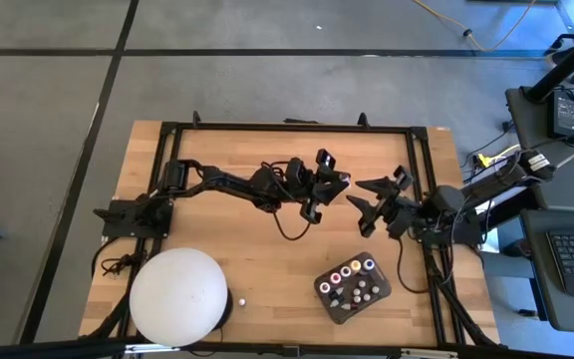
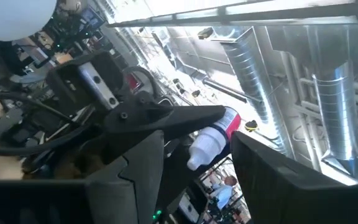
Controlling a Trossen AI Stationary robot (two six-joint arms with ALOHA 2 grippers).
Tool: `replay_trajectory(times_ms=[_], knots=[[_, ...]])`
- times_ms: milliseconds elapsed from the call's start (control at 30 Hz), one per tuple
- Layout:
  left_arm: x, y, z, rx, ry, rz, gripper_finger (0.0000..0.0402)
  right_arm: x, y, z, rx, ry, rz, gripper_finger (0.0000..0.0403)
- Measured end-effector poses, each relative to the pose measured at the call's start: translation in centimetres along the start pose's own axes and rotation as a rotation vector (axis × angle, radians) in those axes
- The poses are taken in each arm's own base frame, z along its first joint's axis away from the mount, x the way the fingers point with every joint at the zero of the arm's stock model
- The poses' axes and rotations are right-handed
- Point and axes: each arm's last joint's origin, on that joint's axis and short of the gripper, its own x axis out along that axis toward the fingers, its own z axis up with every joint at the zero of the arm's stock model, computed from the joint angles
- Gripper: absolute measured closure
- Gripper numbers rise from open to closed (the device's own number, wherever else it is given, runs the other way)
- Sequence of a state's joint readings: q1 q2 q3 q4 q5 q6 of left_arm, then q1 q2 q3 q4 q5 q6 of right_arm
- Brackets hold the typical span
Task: Pick & Place food coloring
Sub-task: Put the small red food coloring bottle into the bin
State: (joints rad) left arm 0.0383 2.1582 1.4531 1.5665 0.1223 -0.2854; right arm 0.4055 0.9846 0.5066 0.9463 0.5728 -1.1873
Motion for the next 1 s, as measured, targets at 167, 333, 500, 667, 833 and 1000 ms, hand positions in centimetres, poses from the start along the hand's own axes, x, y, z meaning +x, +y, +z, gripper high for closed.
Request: replay_trajectory(times_ms=[167,333,500,667,833,1000], knots=[[0.0,0.0,0.0,-0.007,-0.002,0.000,0.0315,1.2,0.1,0.1,-0.011,0.022,-0.015,0.0214],[0.0,-0.2,0.0,-0.012,-0.004,-0.001,0.0315,2.0,0.1,0.3,-0.002,0.025,-0.040,0.0214],[0.1,-0.3,0.0,-0.015,-0.006,0.001,0.0315,2.1,0.2,0.2,0.001,0.042,-0.055,0.0214],[0.3,-0.3,0.1,-0.012,-0.013,0.003,0.0315,2.1,0.1,0.2,-0.030,0.069,-0.064,0.0214],[0.3,-0.3,0.1,-0.012,-0.014,-0.002,0.0315,2.0,0.2,0.2,-0.048,0.084,-0.066,0.0214],[0.3,-0.2,0.2,-0.009,-0.008,-0.005,0.0315,1.9,0.2,0.3,-0.094,0.127,-0.072,0.0214]])
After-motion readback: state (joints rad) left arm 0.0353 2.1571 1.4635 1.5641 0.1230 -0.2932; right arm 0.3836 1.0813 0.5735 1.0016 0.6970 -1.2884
